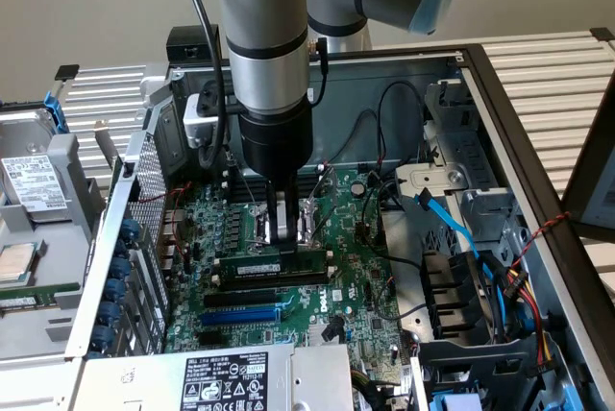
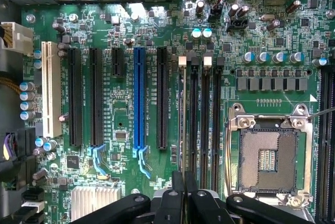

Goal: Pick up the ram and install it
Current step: 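Insert the ram into the slot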

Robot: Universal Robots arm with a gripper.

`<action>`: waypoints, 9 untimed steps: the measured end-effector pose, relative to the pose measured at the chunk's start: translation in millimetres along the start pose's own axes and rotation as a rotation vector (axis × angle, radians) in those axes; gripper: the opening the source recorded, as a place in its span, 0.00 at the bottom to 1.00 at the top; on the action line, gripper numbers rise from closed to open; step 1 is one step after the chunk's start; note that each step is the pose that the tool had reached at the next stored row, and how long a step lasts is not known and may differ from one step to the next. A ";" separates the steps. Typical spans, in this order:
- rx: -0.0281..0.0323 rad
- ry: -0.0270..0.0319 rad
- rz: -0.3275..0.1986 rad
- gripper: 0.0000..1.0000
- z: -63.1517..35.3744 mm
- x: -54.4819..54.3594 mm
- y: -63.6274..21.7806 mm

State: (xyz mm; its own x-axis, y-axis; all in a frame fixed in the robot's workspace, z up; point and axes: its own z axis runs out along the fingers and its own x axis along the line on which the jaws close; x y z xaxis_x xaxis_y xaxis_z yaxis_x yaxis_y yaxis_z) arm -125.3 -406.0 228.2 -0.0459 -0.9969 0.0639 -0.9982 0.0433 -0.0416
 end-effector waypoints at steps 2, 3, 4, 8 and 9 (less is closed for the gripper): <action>-0.0001 0.0000 0.000 0.13 0.0 0.0 0.0; -0.0003 -0.0008 0.000 0.13 0.0 0.2 0.0; -0.0006 -0.0037 0.000 0.13 -0.2 0.8 -0.1; -0.0048 -0.0161 0.000 0.13 -4.0 4.5 -0.3; -0.0049 -0.0178 0.000 0.13 -4.0 5.0 -0.4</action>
State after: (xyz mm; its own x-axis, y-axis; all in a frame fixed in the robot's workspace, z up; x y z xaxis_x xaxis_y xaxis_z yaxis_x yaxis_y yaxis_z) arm -125.3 -410.7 232.6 -0.0456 -0.9979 0.0461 -0.9984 0.0440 -0.0367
